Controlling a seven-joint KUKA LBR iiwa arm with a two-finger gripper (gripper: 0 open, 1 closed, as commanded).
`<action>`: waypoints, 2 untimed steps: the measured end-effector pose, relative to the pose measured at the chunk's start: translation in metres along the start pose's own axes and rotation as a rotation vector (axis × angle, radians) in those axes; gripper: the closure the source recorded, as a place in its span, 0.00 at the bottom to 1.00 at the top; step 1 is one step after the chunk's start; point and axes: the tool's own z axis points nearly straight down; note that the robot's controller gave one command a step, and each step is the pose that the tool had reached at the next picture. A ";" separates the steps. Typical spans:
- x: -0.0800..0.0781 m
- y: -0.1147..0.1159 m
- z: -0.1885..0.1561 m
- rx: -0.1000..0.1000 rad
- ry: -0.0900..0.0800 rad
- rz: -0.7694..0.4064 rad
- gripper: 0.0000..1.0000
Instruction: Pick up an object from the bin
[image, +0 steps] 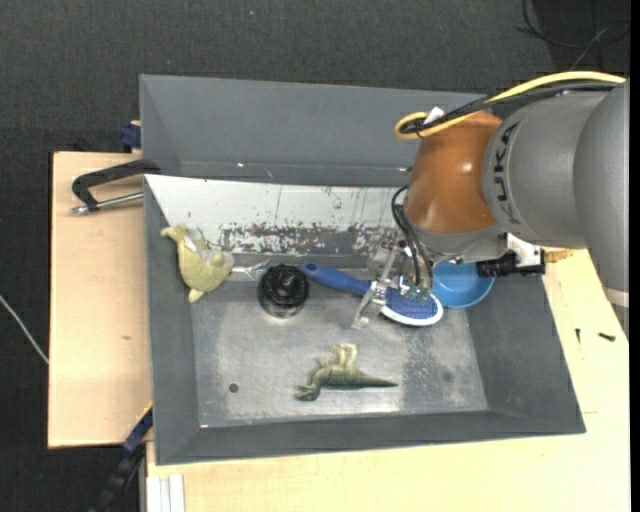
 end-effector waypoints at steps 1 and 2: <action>0.003 0.005 -0.009 -0.001 0.002 0.304 0.00; 0.018 0.038 0.021 0.000 0.002 0.364 0.00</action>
Offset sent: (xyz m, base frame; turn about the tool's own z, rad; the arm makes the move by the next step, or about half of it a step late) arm -0.0027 0.0044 0.0082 0.3055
